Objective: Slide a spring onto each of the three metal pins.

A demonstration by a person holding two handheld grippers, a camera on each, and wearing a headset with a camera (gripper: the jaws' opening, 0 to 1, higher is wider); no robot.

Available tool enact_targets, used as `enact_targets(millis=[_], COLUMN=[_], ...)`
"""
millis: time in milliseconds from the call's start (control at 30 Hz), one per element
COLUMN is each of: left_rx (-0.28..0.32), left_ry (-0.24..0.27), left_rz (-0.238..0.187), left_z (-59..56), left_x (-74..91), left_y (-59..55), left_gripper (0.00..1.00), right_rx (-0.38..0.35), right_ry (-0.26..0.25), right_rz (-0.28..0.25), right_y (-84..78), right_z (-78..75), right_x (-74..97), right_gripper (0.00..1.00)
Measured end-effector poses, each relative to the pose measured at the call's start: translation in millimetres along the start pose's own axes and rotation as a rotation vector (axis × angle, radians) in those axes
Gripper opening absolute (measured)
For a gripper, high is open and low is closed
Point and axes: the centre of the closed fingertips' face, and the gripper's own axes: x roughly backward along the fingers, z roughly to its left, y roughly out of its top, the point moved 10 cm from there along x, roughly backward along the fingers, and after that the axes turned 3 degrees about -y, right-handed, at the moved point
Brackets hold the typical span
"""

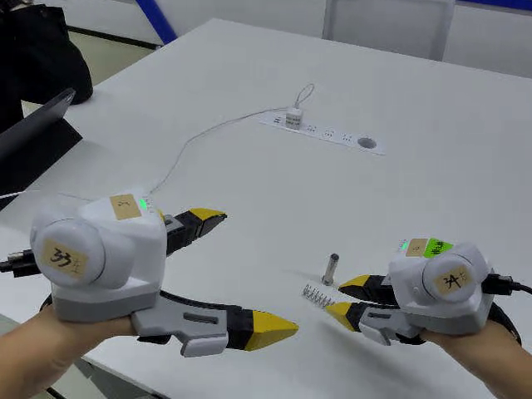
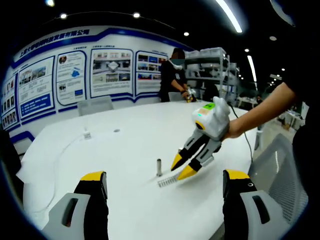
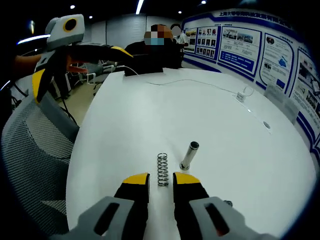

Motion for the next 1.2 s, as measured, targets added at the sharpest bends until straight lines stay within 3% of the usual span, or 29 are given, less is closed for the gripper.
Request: enact_targets(millis=[267, 467, 733, 933, 1033, 1200], left_rx=[0.014, 0.021, 0.021, 0.008, -0.001, -0.007], left_ry=[-0.004, -0.006, -0.012, -0.015, -0.012, -0.012], left_rz=[0.028, 0.027, 0.03, 0.022, 0.018, 0.016], left_z=[3.9, 4.2, 2.5, -0.5, -2.2, -3.5], left_x=[0.3, -1.2, -1.9, -1.9, 0.0, 0.5], left_y=[-7.5, -7.3, -5.8, -1.0, 2.2, 6.2], left_gripper=[0.98, 0.98, 0.97, 0.97, 0.97, 0.96], right_rx=[0.001, -0.038, -0.056, -0.07, -0.116, -0.096], right_ry=[-0.012, 0.021, 0.026, 0.031, 0.056, 0.049], right_rz=[0.038, 0.044, 0.042, 0.049, 0.086, 0.057], right_y=[-5.9, -8.1, -8.1, -6.9, -5.0, 5.4], right_z=[-1.1, 0.2, -0.5, -0.1, 0.6, -2.8], right_x=[-13.2, -17.7, -17.2, -16.1, -12.1, 3.1], right_gripper=[0.18, 0.17, 0.14, 0.11, 0.11, 0.11])
